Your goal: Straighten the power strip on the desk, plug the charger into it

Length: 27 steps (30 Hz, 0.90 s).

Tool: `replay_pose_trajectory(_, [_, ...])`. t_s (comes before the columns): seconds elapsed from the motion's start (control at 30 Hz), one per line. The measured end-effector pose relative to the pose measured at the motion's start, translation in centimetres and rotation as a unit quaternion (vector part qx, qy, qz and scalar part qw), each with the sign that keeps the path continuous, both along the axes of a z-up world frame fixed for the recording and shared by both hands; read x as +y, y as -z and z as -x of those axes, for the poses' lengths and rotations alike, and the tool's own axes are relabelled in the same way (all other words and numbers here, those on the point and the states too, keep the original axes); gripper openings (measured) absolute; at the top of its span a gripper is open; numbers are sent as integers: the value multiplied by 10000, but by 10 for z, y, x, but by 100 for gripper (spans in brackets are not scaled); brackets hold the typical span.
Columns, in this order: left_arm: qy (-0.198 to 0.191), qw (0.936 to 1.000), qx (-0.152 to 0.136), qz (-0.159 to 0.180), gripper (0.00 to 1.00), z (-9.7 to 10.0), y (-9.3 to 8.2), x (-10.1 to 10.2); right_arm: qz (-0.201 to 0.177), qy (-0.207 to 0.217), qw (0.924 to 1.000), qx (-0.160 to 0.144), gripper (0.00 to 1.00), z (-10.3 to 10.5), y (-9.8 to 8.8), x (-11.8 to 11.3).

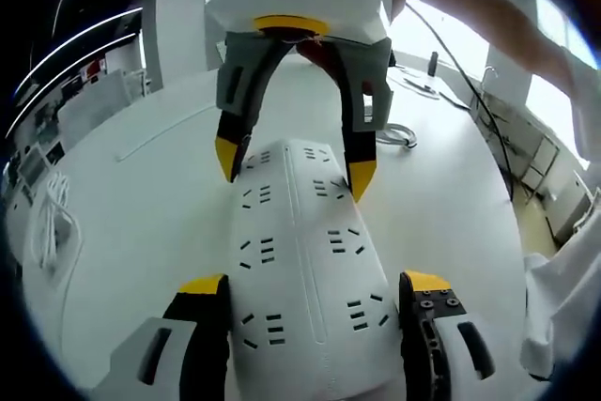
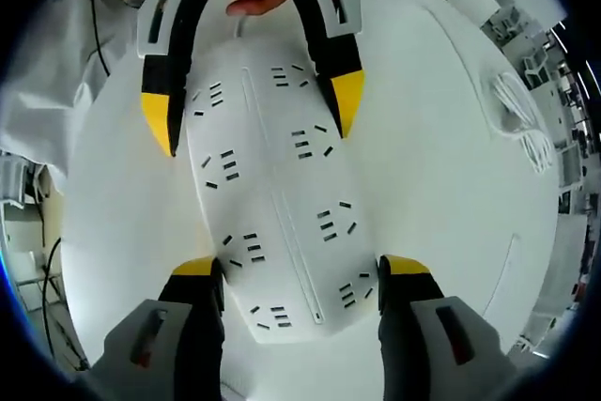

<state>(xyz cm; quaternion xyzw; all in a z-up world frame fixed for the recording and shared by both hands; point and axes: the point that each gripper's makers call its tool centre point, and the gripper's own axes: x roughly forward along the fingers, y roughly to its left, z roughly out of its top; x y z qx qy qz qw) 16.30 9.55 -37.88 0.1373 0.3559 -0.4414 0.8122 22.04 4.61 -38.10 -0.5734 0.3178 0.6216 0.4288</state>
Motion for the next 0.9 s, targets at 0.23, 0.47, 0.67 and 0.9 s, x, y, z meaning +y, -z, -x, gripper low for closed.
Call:
replay_pose_trajectory(0.23, [81,10000,18,-49,74,3,0,-1,24,89,10000,-10,66,0,0,-1])
replay_pose_trajectory(0.47, [188,9998,15,-22,74,4,0,-2,-21,201,9998,3,66,-1,0,-1])
replay_pose_trajectory(0.67, [252,9997,19,-50,74,5,0,-1,-14,221,9998,10,66,-2,0,-1])
replay_pose_trajectory(0.9, [304,9995,14,-29,74,4,0,0,-100,289,9995,37,66,-3,0,0])
